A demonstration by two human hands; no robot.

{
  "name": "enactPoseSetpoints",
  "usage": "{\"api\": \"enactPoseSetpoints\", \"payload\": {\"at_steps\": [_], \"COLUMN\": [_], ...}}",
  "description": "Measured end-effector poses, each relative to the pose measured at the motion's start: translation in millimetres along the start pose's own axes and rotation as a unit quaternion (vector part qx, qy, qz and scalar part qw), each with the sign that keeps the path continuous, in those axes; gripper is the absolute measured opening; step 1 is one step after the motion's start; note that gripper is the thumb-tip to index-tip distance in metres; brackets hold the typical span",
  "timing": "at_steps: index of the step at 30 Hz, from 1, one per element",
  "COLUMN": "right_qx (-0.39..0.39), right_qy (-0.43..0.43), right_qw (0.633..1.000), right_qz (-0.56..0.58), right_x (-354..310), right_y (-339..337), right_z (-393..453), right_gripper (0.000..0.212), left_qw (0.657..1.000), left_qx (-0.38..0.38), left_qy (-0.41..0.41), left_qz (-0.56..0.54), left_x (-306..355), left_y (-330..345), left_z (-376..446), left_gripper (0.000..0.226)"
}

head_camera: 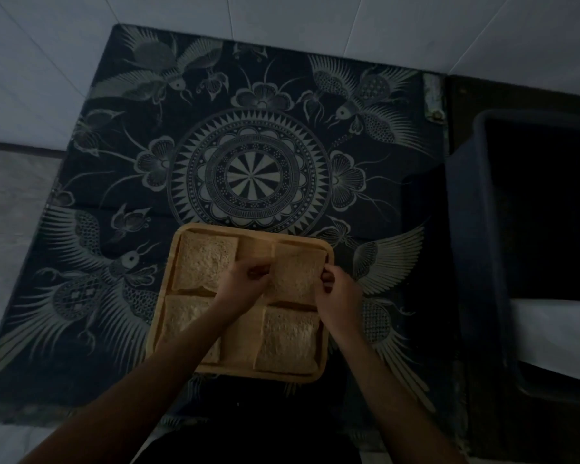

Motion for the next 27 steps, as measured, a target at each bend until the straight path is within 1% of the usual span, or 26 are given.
{"api": "enactPoseSetpoints", "payload": {"at_steps": [2,5,8,10,12,16,22,27], "right_qx": [0.000,0.000,-0.008,-0.015,-0.015,-0.001,-0.005,-0.021], "right_qy": [0.010,0.006,0.009,0.029,0.053,0.064,0.084,0.115], "right_qw": [1.000,0.999,0.999,0.998,0.997,0.997,0.996,0.993], "right_qz": [0.017,0.035,0.053,0.057,0.060,0.039,0.001,0.011], "right_x": [2,9,20,29,37,45,49,51], "right_y": [-4,-12,-16,-18,-18,-19,-11,-2], "right_z": [-5,-20,-41,-54,-63,-75,-82,-89], "right_gripper": [0.039,0.035,0.029,0.027,0.026,0.021,0.026,0.030], "left_qw": [1.000,1.000,0.999,0.999,0.997,0.995,0.996,0.992], "left_qx": [-0.001,-0.012,-0.005,0.005,-0.002,-0.026,-0.035,-0.053], "left_qy": [0.003,0.002,-0.023,-0.038,-0.054,-0.084,-0.080,-0.090], "left_qz": [-0.007,-0.021,-0.030,-0.034,-0.047,-0.051,-0.032,-0.065], "left_x": [1,0,-11,-20,-29,-44,-50,-48], "left_y": [-2,-3,-1,1,6,20,31,36], "left_z": [-4,-15,-29,-39,-49,-69,-82,-90], "left_gripper": [0.031,0.037,0.042,0.042,0.043,0.040,0.036,0.036]}}
Point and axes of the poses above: each hand's wrist, its own z-axis towards the middle knuckle, its own y-axis out of the palm, x = y × z, the point moved 4 cm from there along z, towards the middle knuckle, and after that the axes turned 13 degrees about z, right-handed, at the moved point
